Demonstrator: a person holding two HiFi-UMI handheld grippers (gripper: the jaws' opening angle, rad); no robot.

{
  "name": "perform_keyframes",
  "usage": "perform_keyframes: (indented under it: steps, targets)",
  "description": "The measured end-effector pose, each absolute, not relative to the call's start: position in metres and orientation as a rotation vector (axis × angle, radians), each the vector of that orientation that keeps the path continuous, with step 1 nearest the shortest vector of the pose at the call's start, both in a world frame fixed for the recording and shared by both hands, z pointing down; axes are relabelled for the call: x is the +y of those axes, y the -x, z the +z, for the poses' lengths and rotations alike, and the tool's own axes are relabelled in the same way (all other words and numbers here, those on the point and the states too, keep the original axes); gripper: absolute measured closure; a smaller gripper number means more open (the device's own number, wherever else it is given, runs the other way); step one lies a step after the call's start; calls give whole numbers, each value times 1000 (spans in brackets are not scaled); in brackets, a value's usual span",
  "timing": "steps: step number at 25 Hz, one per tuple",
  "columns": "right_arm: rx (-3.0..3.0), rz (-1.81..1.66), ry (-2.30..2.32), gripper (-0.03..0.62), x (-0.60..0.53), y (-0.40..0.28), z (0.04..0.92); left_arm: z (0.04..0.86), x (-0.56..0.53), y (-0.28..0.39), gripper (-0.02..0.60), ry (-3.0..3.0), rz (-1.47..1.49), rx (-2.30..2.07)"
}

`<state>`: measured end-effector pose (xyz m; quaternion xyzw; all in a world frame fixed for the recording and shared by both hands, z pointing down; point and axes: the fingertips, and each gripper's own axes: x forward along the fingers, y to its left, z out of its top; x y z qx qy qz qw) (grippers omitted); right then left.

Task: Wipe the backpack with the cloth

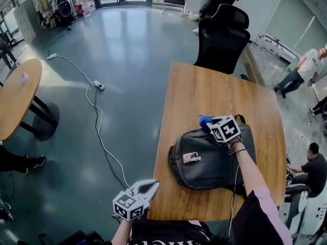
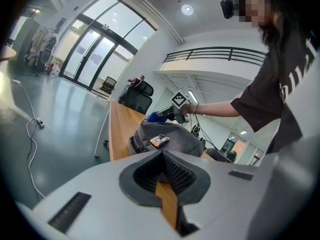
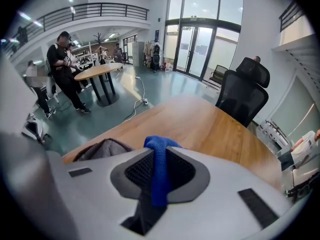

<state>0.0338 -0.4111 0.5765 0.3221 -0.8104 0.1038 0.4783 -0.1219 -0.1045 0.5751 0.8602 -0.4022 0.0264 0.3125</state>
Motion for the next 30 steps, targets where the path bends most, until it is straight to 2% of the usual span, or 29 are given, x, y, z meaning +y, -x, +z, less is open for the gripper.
perform_keyframes:
  steps: [13, 19, 30]
  targets:
    - [-2066, 299, -711, 531, -357, 68, 576, 570, -94, 155, 581, -2300, 45, -1056]
    - [-2119, 603, -893, 531, -342, 82, 563, 566, -88, 157, 581, -2308, 33, -1040]
    - [-2058, 1010, -1038, 531, -266, 78, 601, 567, -73, 154, 581, -2339, 42, -1006]
